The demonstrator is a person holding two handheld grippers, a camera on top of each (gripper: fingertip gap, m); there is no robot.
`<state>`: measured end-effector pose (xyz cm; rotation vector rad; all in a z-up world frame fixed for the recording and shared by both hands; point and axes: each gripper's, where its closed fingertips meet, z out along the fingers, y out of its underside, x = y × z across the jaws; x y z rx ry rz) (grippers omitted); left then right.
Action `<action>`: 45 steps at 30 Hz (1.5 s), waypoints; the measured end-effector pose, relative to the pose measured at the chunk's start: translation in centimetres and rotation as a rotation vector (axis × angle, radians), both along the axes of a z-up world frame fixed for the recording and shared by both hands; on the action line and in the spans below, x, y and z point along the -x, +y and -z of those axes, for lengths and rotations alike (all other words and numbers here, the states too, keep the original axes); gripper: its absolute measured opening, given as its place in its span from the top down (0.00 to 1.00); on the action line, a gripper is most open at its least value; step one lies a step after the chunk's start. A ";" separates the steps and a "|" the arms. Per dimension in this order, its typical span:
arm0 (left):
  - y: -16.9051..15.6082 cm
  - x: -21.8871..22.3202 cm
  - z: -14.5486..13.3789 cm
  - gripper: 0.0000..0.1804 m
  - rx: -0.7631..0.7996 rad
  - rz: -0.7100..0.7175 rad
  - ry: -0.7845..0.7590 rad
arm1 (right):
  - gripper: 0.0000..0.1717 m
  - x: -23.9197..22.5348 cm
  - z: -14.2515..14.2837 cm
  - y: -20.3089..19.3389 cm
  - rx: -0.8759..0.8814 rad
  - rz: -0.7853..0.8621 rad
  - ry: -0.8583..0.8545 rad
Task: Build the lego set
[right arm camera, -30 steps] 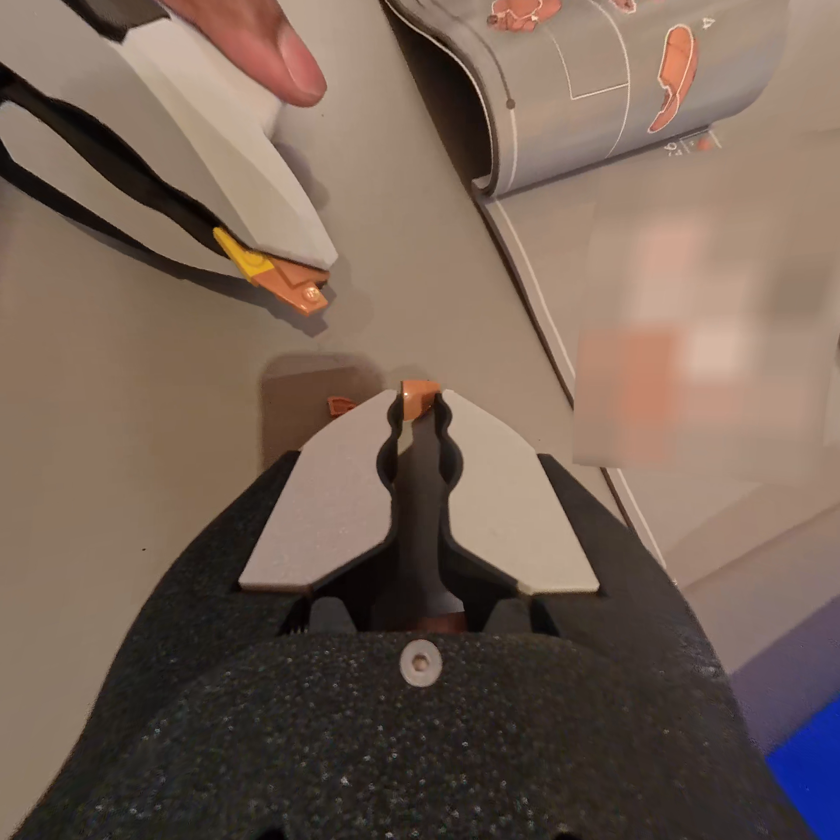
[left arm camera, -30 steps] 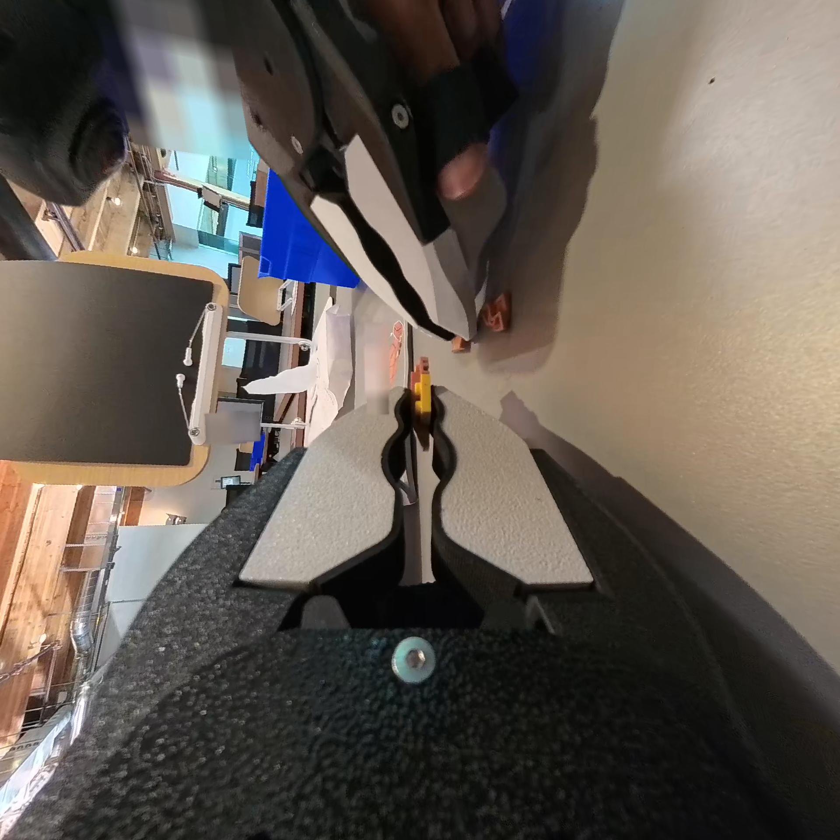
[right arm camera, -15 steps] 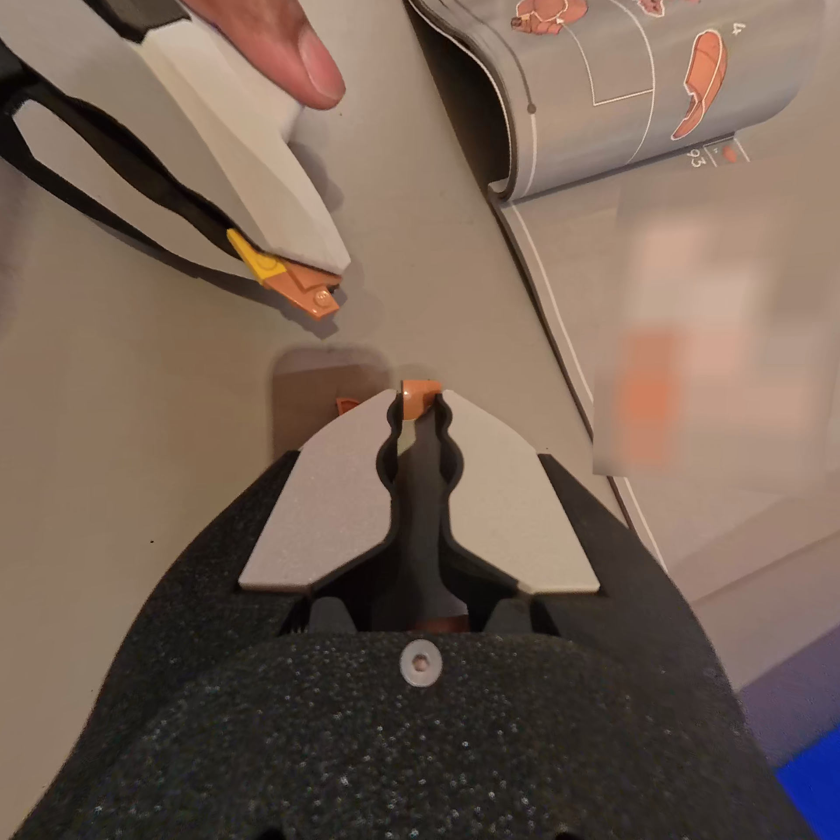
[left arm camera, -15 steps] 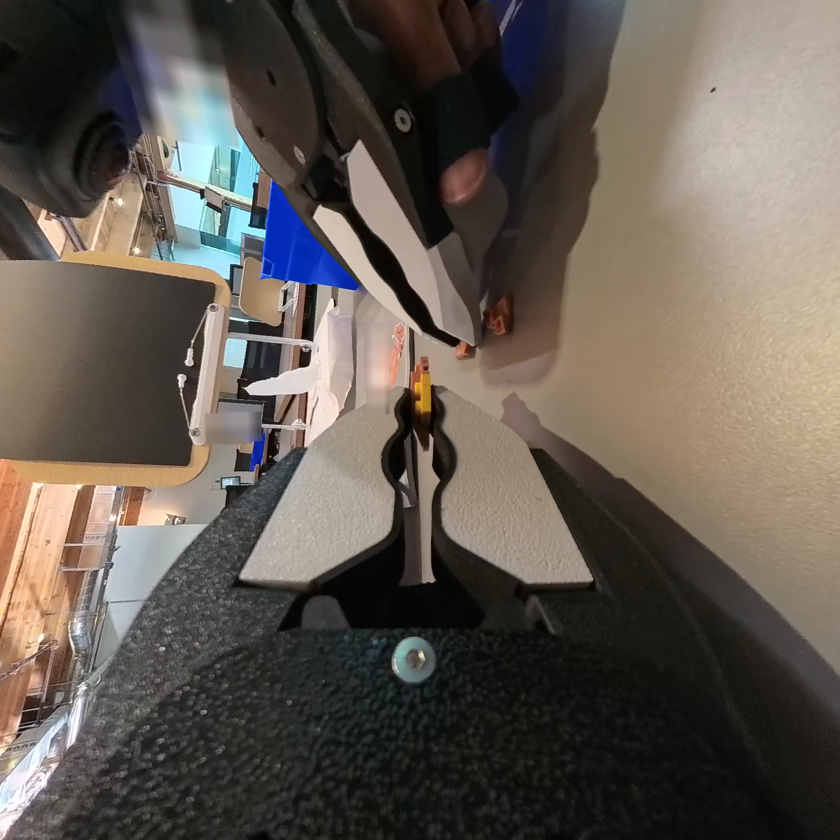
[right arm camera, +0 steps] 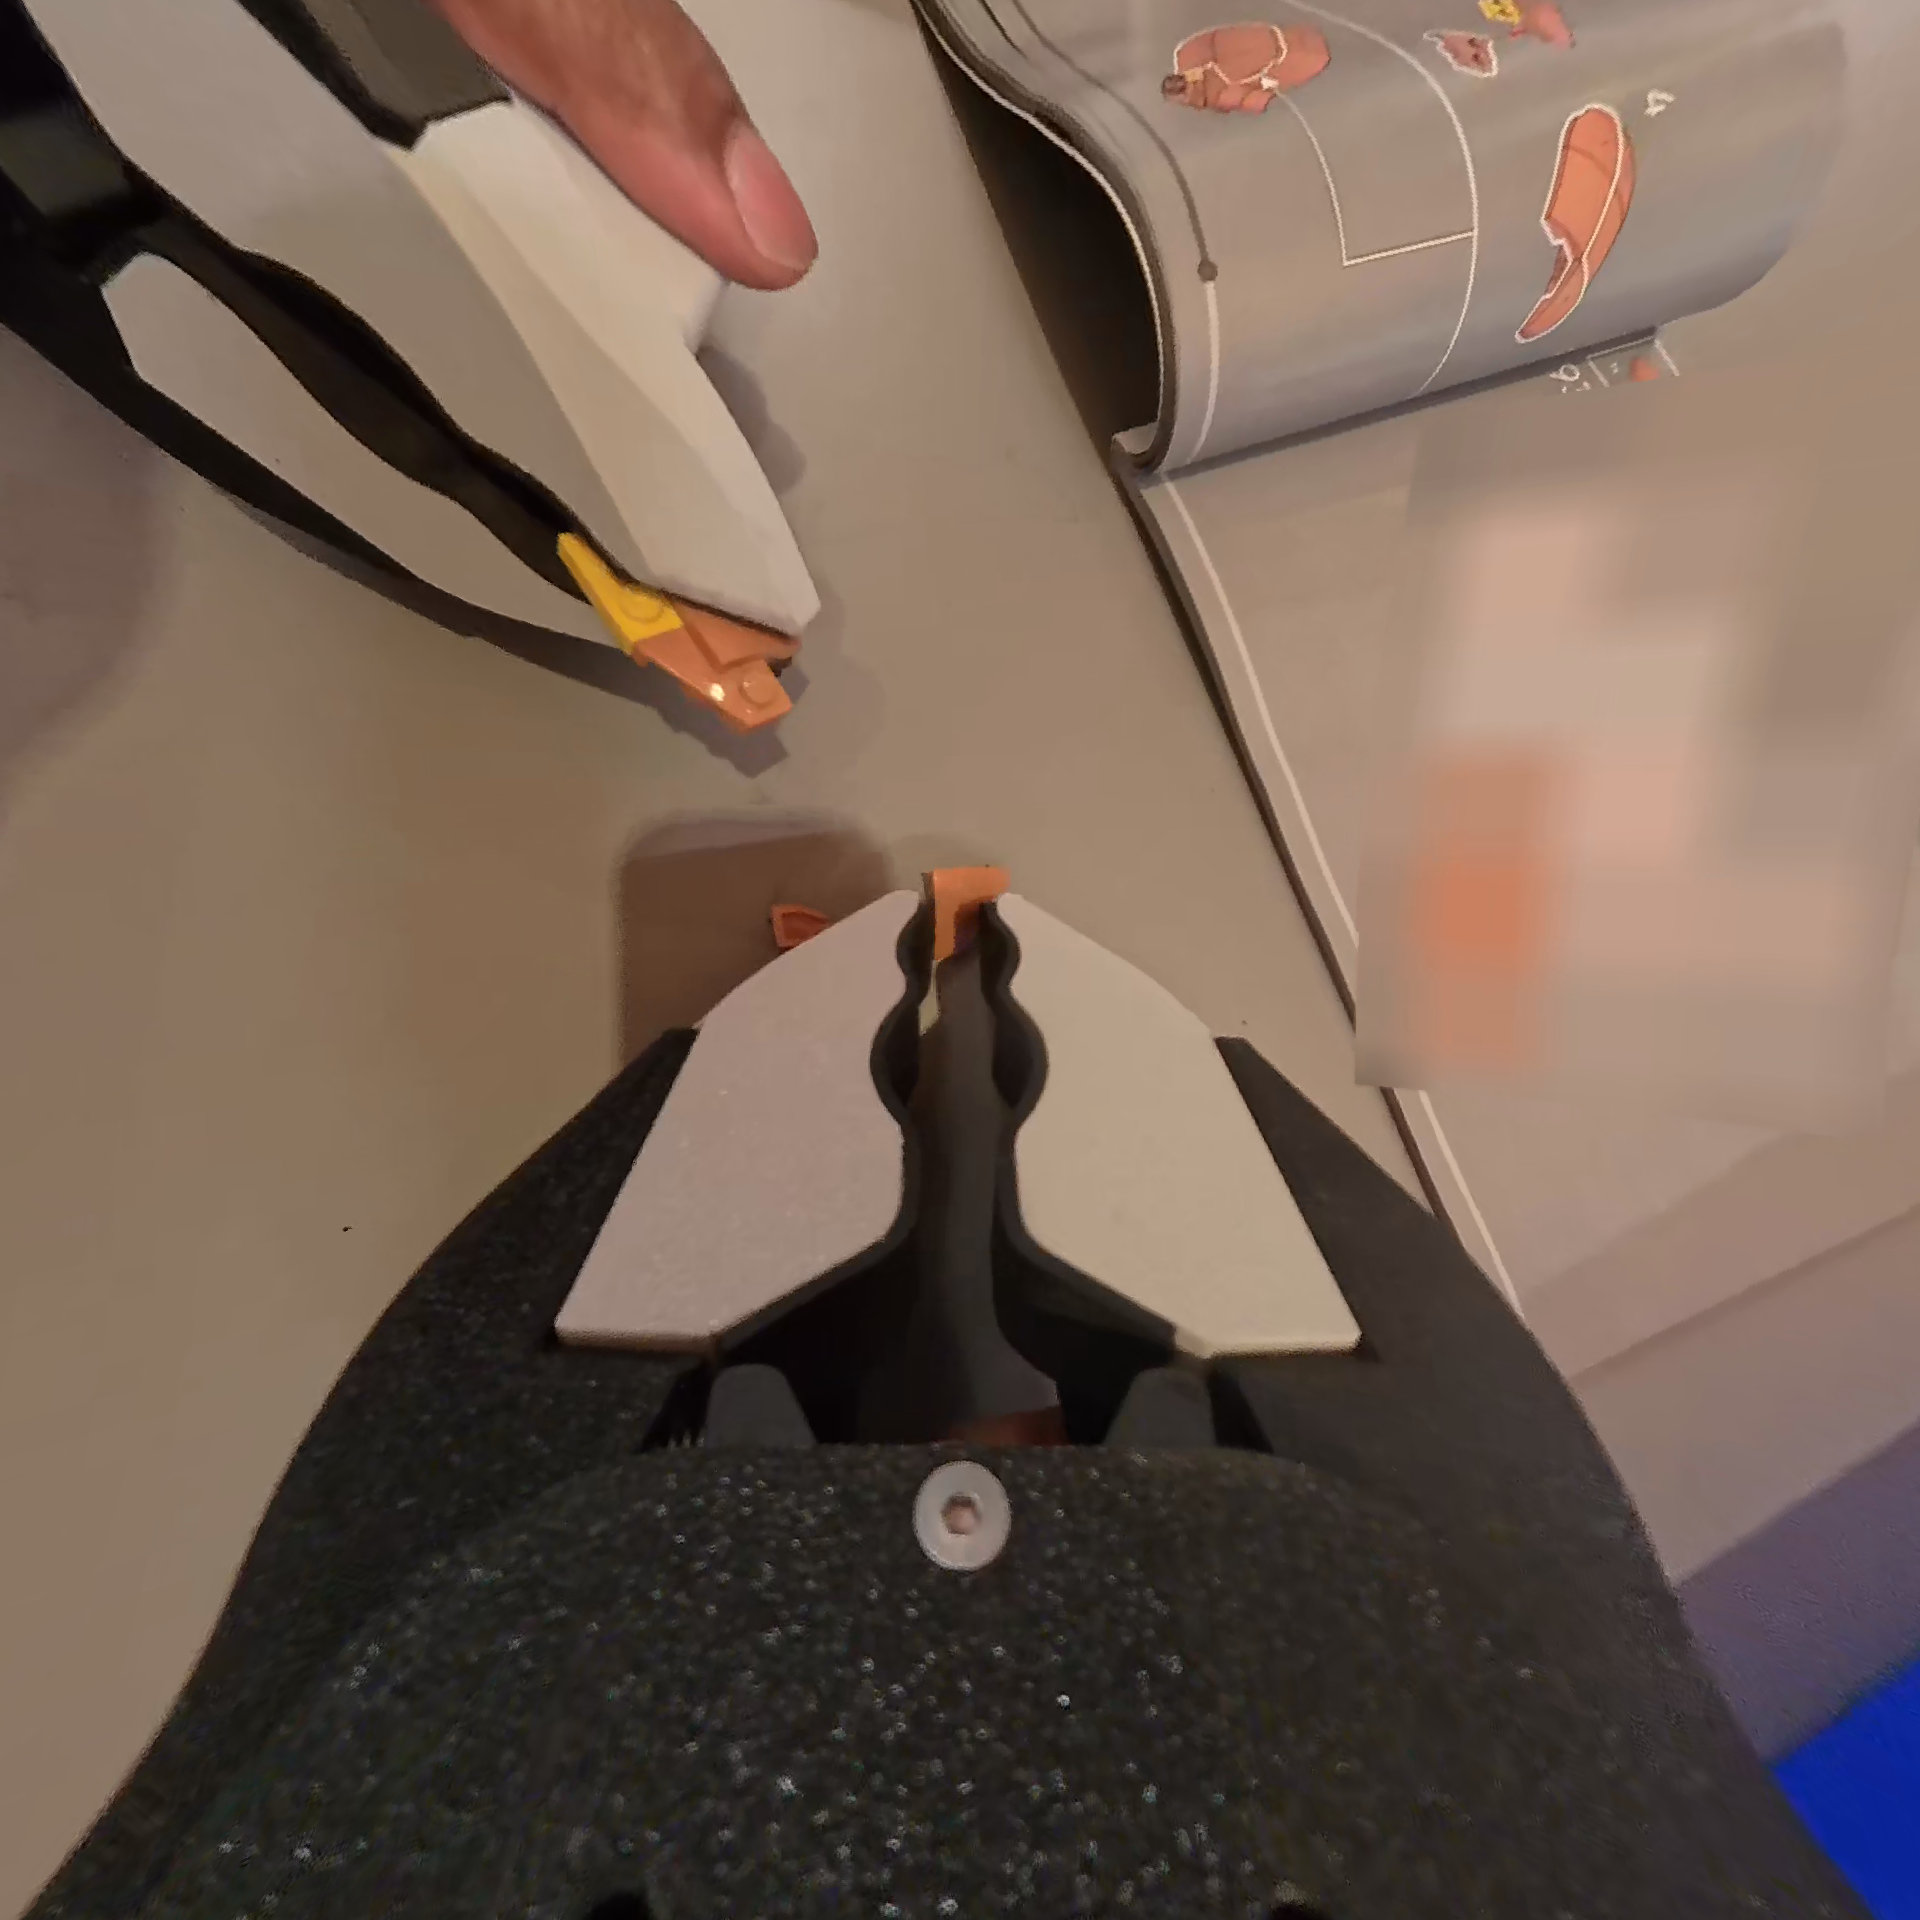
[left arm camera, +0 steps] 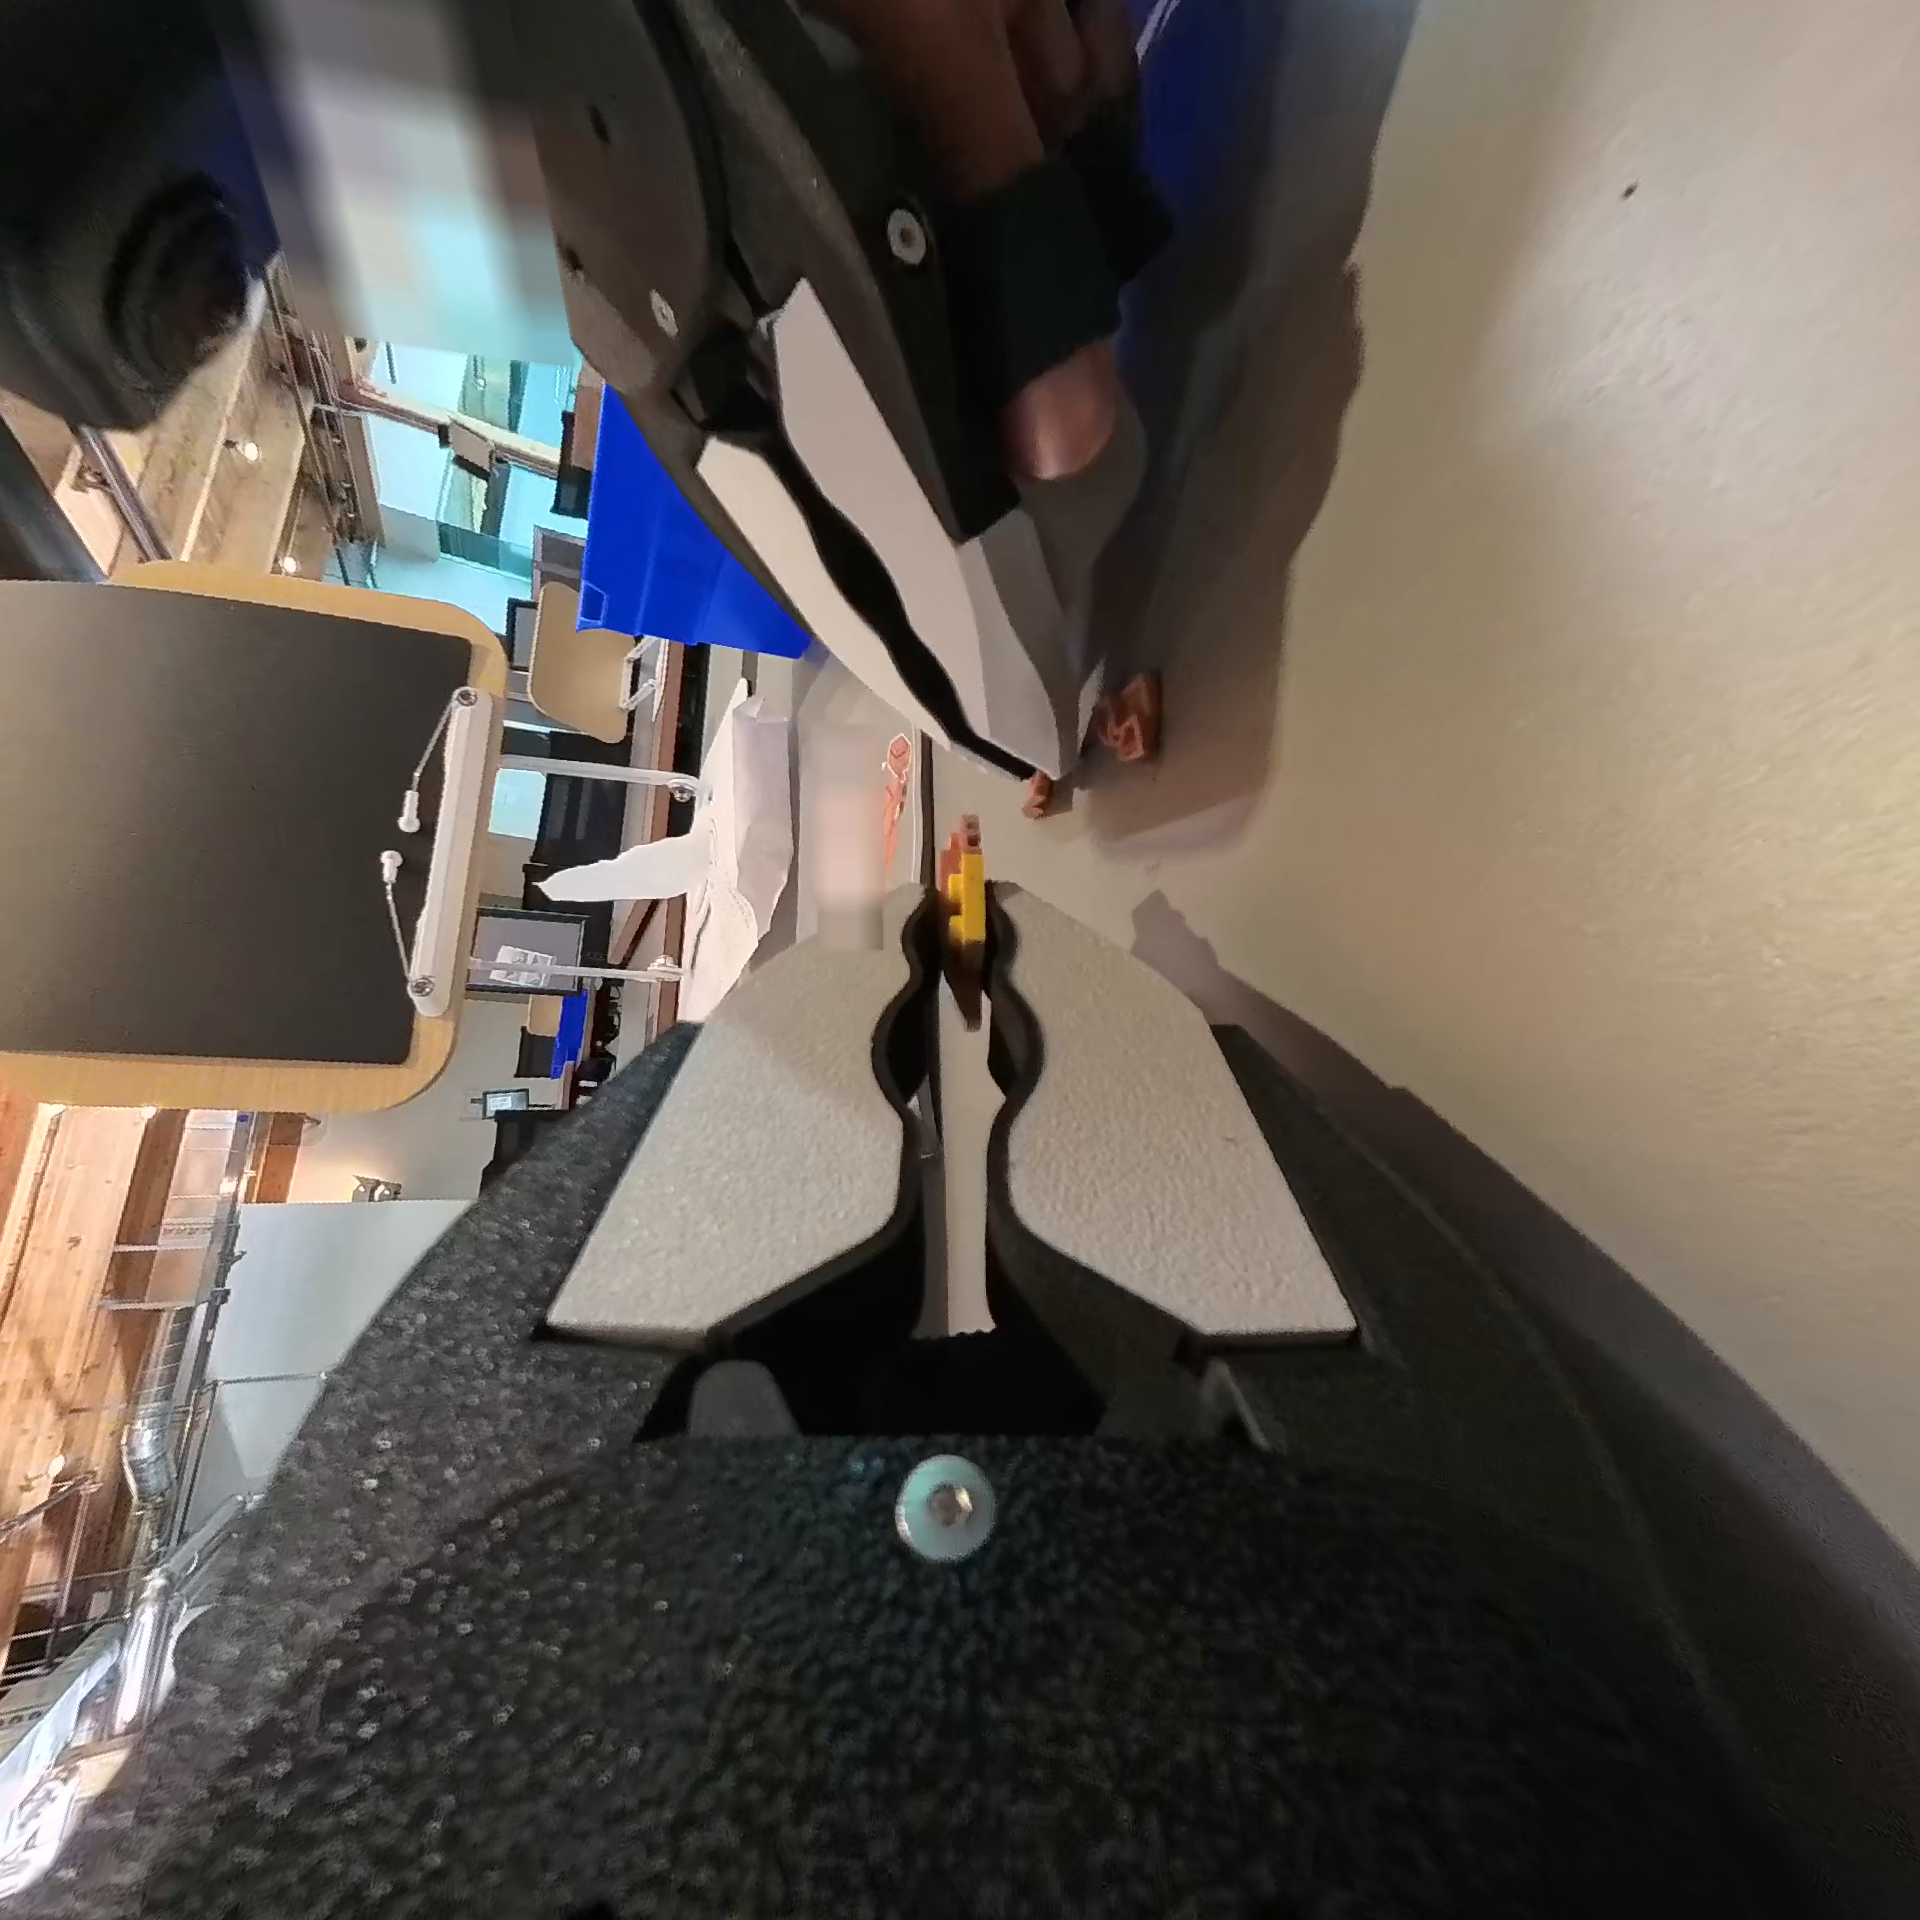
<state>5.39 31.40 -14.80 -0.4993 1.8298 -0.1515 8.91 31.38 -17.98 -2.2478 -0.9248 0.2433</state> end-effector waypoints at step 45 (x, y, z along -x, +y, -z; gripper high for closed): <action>-0.7 -0.3 0.7 0.97 -0.043 0.029 0.025 | 0.99 3.1 -3.1 -1.3 -0.138 -0.107 0.090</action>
